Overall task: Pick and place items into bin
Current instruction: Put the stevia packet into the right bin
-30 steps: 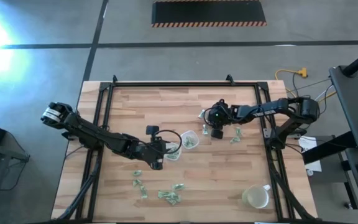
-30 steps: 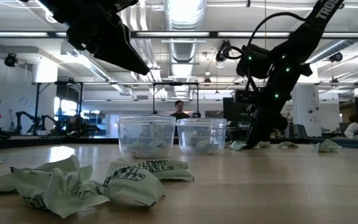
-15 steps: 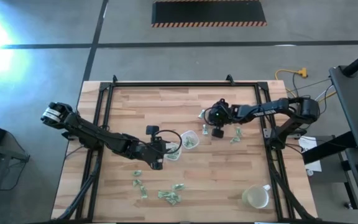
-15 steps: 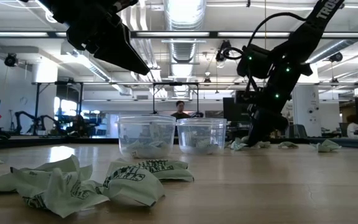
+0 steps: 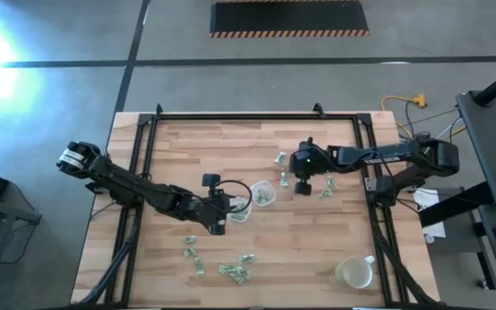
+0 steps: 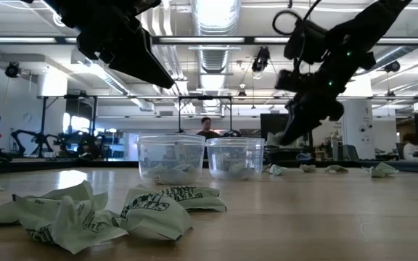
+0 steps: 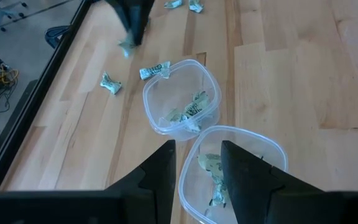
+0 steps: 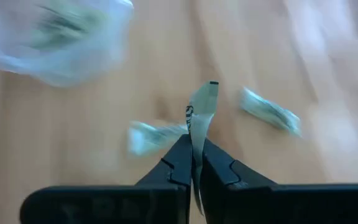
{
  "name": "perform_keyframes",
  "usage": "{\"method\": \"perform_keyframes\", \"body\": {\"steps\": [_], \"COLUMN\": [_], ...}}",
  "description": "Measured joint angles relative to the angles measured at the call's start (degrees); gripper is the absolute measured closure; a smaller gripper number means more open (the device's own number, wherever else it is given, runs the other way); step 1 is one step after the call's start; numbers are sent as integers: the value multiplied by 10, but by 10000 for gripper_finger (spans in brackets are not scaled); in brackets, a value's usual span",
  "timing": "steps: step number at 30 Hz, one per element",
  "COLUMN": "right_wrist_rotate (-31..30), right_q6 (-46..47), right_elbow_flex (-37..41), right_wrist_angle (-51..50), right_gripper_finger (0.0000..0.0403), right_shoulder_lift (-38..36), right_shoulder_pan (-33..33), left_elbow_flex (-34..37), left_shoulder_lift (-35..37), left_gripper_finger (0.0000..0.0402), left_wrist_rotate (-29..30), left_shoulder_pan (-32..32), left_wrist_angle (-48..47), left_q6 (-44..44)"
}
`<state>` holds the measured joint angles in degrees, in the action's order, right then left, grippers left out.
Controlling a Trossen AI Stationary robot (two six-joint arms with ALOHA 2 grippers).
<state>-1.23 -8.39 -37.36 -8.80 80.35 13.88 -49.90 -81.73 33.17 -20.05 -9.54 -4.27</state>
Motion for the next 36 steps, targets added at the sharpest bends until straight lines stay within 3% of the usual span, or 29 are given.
{"method": "perform_keyframes", "body": {"steps": [7,16,36], "right_wrist_rotate": [13,37,45], "right_q6": [-10,-46,-56], "right_elbow_flex": [-12,-42,-119], "right_wrist_angle": [8,67,83], "right_gripper_finger": [394,394,394], "right_shoulder_lift": [-20,21,136], "right_shoulder_pan": [-60,-109,-125], "left_elbow_flex": [1,1,4], "left_shoulder_lift": [0,0,0], "left_gripper_finger": [291,291,291], "left_wrist_rotate": [0,0,0], "left_shoulder_pan": [0,0,-3], "left_wrist_angle": [0,0,-21], "left_q6": [0,0,-8]}}
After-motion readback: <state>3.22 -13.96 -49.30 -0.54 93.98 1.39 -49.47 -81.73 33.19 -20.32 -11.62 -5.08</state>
